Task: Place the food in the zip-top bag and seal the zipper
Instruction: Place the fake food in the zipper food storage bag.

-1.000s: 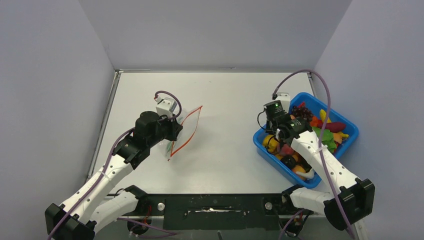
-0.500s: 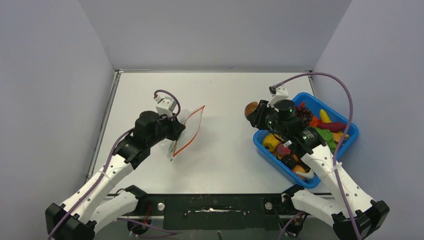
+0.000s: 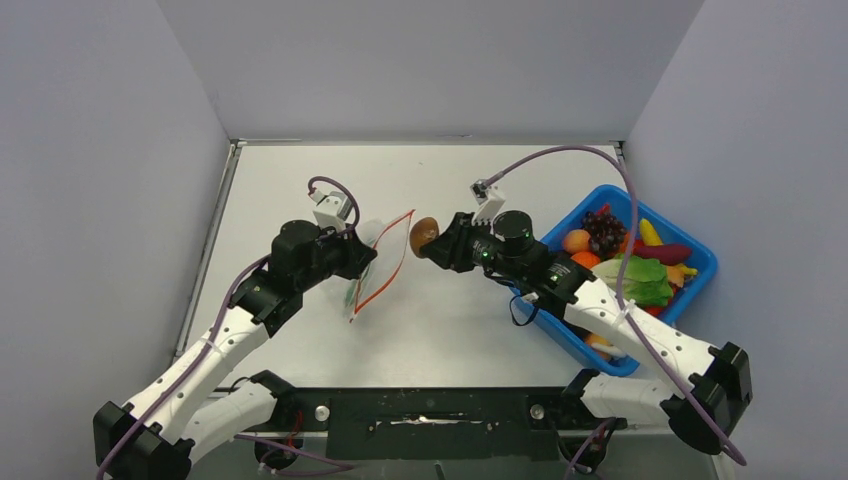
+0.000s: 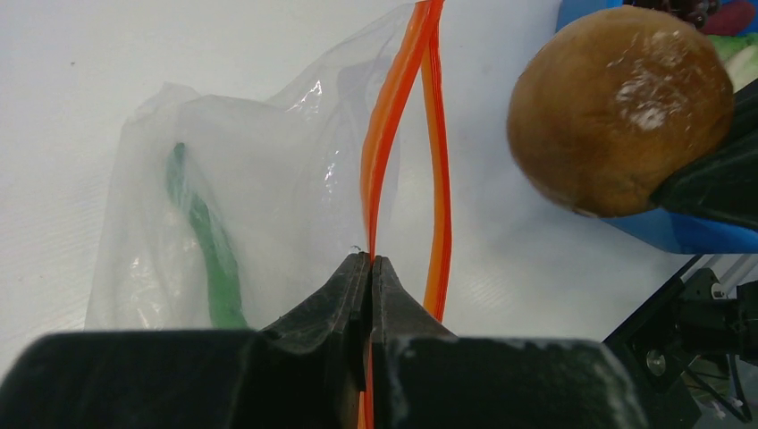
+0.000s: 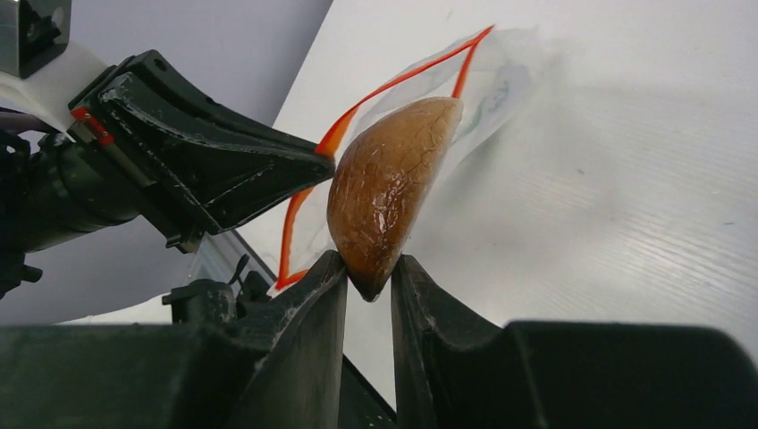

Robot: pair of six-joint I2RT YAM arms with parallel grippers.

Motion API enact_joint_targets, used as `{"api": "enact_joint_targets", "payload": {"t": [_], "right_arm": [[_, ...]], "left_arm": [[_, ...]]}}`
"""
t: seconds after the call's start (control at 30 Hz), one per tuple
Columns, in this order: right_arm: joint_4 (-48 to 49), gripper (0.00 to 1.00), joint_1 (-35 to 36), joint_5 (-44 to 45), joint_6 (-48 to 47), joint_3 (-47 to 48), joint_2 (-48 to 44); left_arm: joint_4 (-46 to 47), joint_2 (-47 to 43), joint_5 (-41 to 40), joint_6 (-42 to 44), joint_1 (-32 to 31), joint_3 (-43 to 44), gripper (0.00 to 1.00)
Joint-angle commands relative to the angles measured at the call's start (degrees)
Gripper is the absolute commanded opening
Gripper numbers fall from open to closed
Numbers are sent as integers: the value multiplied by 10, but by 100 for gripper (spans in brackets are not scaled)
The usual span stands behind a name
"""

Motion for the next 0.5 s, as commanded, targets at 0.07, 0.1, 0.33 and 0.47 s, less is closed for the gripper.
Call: {"api": "enact_joint_targets", "payload": {"t": [0.07,0.1,0.33,0.47], "right_arm": [[138,5,53,-8,72,1,47],[142,5,60,-5,80,2,56],[137,7,79,22,126,12,106],[122,9,79,26,128,17,131]], "left_arm": [[37,-7,18,-9,5,10,0],[37,-8,18,-10,5,8,0],[47,-18,27,-24,5,0,0],[48,-23,32,-30,6,2,0]]}}
